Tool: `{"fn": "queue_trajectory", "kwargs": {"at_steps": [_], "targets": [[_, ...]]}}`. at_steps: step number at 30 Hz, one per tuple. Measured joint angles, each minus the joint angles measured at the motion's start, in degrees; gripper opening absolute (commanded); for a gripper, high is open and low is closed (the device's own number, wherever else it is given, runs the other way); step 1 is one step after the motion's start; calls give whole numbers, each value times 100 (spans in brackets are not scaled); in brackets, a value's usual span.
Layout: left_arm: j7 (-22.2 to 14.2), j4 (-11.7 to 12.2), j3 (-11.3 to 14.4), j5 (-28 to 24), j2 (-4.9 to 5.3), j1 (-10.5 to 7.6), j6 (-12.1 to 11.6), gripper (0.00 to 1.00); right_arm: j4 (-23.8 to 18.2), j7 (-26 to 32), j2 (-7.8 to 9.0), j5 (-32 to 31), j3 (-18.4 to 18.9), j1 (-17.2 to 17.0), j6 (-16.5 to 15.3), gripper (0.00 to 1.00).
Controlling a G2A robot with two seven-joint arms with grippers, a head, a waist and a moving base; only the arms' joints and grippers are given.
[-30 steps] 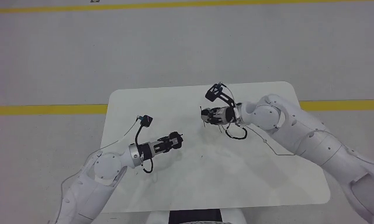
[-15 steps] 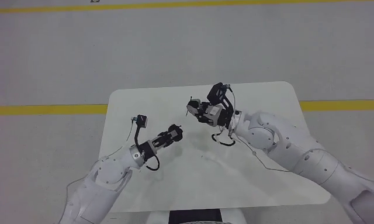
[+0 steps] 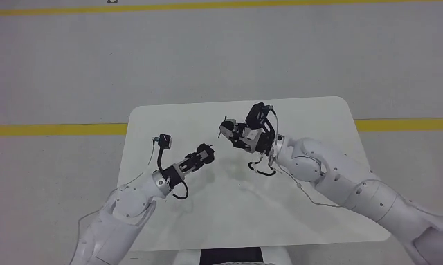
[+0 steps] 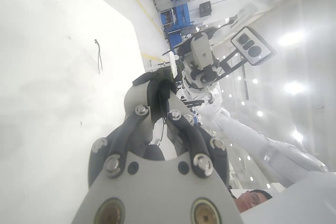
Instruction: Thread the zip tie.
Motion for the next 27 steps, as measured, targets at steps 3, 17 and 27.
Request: {"fn": "queue_trajectory", "kwargs": {"at_steps": [3, 17, 27], "targets": [[195, -113, 31, -159, -26, 29, 0, 0, -28, -599, -41, -77, 106, -253, -15, 0], [746, -435, -13, 769, -154, 95, 0, 0, 57, -2031, -140, -685, 125, -802, -23, 0], [778, -406, 13, 872, -158, 90, 0, 0, 37, -2040, -154, -722, 170, -845, 0, 0]]}}
